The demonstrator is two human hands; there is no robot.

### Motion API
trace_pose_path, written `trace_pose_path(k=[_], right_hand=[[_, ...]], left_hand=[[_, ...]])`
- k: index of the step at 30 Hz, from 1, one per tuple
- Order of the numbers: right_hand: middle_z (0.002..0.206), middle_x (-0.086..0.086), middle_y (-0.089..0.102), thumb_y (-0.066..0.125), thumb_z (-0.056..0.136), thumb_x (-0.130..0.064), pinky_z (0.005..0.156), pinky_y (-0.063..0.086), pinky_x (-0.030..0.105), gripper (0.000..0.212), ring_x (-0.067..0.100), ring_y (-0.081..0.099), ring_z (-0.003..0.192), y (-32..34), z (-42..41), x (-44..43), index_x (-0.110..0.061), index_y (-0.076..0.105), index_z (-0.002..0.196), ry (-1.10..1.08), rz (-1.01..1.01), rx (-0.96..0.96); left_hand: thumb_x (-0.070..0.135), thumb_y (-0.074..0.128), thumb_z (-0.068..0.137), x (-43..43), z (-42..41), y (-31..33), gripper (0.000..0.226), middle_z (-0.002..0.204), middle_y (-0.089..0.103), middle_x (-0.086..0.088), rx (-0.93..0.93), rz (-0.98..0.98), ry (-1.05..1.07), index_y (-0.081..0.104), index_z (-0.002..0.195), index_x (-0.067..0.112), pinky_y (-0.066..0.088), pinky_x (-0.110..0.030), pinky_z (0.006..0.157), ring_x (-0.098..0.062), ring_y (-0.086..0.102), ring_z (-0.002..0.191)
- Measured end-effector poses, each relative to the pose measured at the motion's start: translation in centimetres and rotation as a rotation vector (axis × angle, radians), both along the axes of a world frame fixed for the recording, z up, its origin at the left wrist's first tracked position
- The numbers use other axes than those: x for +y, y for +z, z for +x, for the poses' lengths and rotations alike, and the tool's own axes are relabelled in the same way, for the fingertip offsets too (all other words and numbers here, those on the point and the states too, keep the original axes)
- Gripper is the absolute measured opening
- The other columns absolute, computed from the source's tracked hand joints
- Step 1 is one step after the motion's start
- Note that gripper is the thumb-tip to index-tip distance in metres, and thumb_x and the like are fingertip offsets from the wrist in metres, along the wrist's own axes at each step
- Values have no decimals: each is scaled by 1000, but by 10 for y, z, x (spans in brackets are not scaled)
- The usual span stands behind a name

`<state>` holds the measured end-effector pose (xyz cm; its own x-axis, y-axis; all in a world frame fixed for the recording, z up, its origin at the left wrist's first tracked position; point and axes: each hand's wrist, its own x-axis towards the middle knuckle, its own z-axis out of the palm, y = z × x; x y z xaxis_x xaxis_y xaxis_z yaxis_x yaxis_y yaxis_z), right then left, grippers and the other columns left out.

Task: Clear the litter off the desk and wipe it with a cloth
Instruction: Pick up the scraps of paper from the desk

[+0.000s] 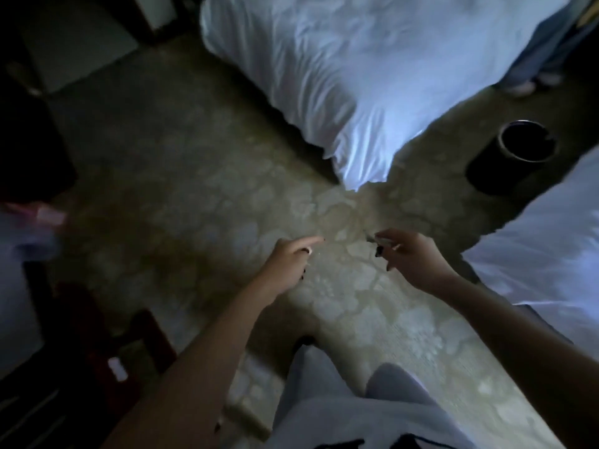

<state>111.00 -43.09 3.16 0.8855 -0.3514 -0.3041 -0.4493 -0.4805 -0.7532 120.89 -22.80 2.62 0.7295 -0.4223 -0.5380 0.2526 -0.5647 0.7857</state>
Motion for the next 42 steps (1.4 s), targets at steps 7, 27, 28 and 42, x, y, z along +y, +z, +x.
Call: trace_pose_path(k=[7,27,28,42], right_hand=[[78,-5,67,63,86,-4,48,39,3,21,-10,57,50,2,12,-92,-8,70,105,-309,-40,23],[78,3,67,61,86,-2,54,45,7,18,9,60,60,-14,98,-533,-8,71,100,-738,-99,152],[79,4,68,61,86,-2,54,46,9,19,10,61,62,-17,103,-555,-9,71,100,-758,-99,174],[74,-1,68,59,86,-1,57,52,12,23,4,66,63,-60,191,-766,-22,66,88,-1505,345,62]], left_hand=[[3,60,81,-126,76,-1,43,112,61,-6,17,-20,-233,57,117,28,45,-22,67,-14,61,85],[23,62,90,-650,215,-34,17,95,64,-1,-33,34,-692,55,105,22,46,-14,57,-10,62,73],[24,62,90,-681,226,-38,15,94,64,-1,-15,33,-721,54,103,22,47,-14,57,-10,62,72],[22,63,88,-988,312,-118,23,88,64,-2,231,199,-797,58,110,20,53,-28,66,-12,63,72]])
